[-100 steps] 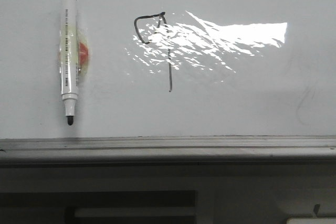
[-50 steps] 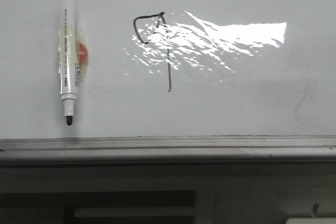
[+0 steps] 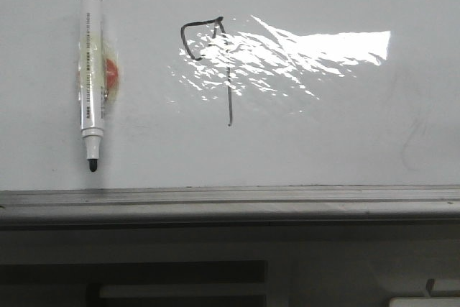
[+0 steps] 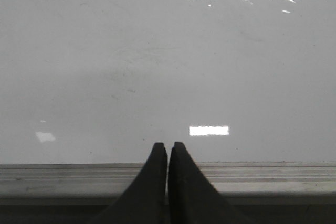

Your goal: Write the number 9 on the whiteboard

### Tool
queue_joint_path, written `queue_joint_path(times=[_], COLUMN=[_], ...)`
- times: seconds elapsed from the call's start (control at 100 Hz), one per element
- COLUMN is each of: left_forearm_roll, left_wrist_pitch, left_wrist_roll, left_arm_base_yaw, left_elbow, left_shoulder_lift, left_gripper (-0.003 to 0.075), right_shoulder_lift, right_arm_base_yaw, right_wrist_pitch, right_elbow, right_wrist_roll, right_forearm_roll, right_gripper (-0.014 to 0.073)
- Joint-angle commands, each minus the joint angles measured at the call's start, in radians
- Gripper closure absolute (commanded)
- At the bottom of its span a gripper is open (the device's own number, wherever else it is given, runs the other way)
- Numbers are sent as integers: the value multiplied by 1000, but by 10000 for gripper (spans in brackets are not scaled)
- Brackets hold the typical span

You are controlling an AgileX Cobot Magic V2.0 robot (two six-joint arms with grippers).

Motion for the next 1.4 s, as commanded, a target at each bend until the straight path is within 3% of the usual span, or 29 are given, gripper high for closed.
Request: queue_joint_path(times=[0.0, 0.24, 0.49, 1.39], left_forearm_roll=[1, 1, 1, 1], left_wrist_pitch=[-50, -50, -50, -50], left_wrist_roll=[-5, -5, -5, -5], left_arm_base_yaw=[1, 1, 1, 1], left_elbow=[20, 20, 20, 20], left_shoulder_lift=[-28, -28, -28, -28], left_gripper=[741, 741, 741, 741], right_shoulder_lift=[-27, -75, -144, -144], right_arm_base_yaw=[-65, -182, -214, -214], right_wrist_pitch=[-27, 255, 518, 511], right_elbow=[28, 25, 25, 25], right_wrist_roll=[-41, -96, -150, -150], right_forearm_roll=[-1, 18, 46, 46], right_gripper=[656, 656, 656, 656])
